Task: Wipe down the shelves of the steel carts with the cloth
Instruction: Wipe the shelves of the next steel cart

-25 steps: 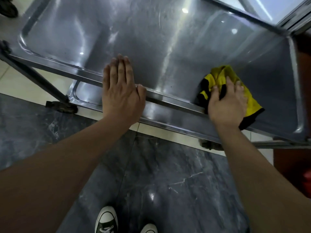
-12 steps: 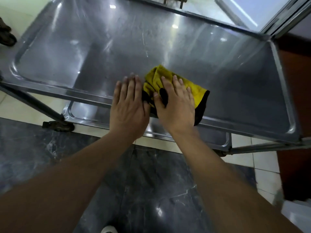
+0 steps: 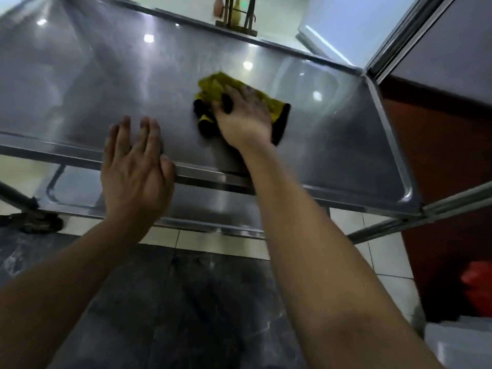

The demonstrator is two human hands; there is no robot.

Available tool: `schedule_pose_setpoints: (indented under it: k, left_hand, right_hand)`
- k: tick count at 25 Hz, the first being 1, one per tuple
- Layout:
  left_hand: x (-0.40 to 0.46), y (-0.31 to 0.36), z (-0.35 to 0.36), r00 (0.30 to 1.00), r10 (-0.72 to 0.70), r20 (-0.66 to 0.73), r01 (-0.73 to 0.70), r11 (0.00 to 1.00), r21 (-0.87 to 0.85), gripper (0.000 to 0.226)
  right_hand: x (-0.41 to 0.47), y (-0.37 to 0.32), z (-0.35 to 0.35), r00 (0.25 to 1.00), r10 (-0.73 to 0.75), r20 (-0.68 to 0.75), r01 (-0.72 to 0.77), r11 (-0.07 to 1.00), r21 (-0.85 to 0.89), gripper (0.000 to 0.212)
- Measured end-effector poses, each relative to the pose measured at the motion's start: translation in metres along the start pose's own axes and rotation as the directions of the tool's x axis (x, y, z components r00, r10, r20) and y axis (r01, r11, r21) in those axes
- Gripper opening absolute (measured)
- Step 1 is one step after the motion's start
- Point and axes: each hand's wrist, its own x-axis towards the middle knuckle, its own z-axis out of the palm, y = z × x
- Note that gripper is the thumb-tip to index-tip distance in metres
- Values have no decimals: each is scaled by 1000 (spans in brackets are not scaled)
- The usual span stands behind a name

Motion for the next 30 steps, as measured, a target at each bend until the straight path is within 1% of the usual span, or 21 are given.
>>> schedule_pose_setpoints:
  k: [2, 3, 5, 6, 7, 8, 9, 11, 12, 14, 15, 17, 18, 19, 20, 22, 23, 24, 26, 28, 30]
  left_hand:
    - [0, 7, 2, 999, -1, -35, 1, 1000, -14, 66]
    - [-2, 8, 0, 1000, -3, -26, 3, 1000, -6, 67]
    - [-3, 11, -6, 999, -26, 47, 23, 998, 56, 68]
    - [-2, 15, -8, 995, -50, 83, 41, 994, 103, 69]
    - [1, 24, -9, 993, -51, 109, 36, 990, 136, 70]
    - [6, 39, -9, 992, 0, 122, -20, 987, 158, 70]
    - [12, 59, -5, 986, 101, 136, -124, 978, 170, 69]
    - [22, 98, 8, 929, 319, 185, -347, 928, 139, 65]
    - [25, 110, 13, 904, 369, 218, -398, 911, 108, 63]
    - [25, 111, 18, 893, 371, 254, -403, 911, 89, 62]
    - [24, 108, 19, 899, 364, 242, -393, 916, 84, 62]
    - [24, 104, 17, 907, 362, 214, -384, 921, 70, 66]
    - [26, 107, 16, 907, 367, 206, -385, 922, 54, 68]
    - [28, 108, 16, 905, 367, 213, -383, 923, 33, 68]
    - [29, 110, 15, 902, 367, 226, -380, 925, 15, 68]
    - [26, 113, 16, 906, 358, 225, -371, 928, 20, 67]
    - [26, 113, 17, 911, 353, 212, -367, 930, 26, 67]
    - [26, 112, 17, 916, 346, 204, -357, 934, 21, 67]
    - [26, 111, 16, 913, 348, 210, -360, 933, 17, 67]
    - [25, 110, 15, 911, 355, 211, -367, 930, 15, 66]
    - [25, 110, 15, 903, 365, 228, -377, 926, 10, 67]
  right_hand:
    - [-3, 71, -21, 988, 121, -95, -126, 991, -52, 61]
    - [-8, 107, -31, 977, 179, -120, -189, 979, -79, 63]
    - [-18, 162, -48, 951, 266, -157, -284, 953, -105, 68]
    - [-19, 175, -49, 943, 286, -169, -305, 947, -99, 70]
    - [-18, 180, -47, 940, 287, -182, -307, 947, -93, 71]
    - [-16, 180, -46, 941, 276, -197, -299, 950, -94, 71]
    - [-16, 178, -46, 942, 270, -198, -293, 951, -98, 70]
    - [-16, 172, -47, 944, 273, -185, -293, 952, -90, 68]
    - [-16, 170, -47, 936, 302, -182, -321, 943, -86, 66]
    - [-20, 154, -42, 931, 324, -167, -344, 933, -103, 64]
    - [-21, 146, -41, 949, 273, -159, -290, 952, -98, 63]
    - [-30, 145, -36, 990, 74, -122, -85, 993, -88, 59]
    - [-31, 158, -42, 995, 16, -97, -22, 998, -61, 58]
    - [-29, 178, -54, 996, 7, -85, -11, 999, -44, 57]
    - [-26, 202, -69, 994, 65, -91, -70, 996, -55, 58]
    - [-27, 244, -91, 950, 269, -159, -288, 951, -115, 61]
    - [-32, 253, -91, 931, 317, -182, -340, 933, -116, 62]
    - [-39, 254, -85, 930, 311, -194, -335, 936, -106, 61]
    - [-62, 250, -64, 950, 203, -235, -227, 971, -78, 61]
    - [-67, 255, -65, 974, 136, -180, -148, 988, -53, 59]
    - [-48, 266, -89, 969, 211, -130, -221, 973, -73, 59]
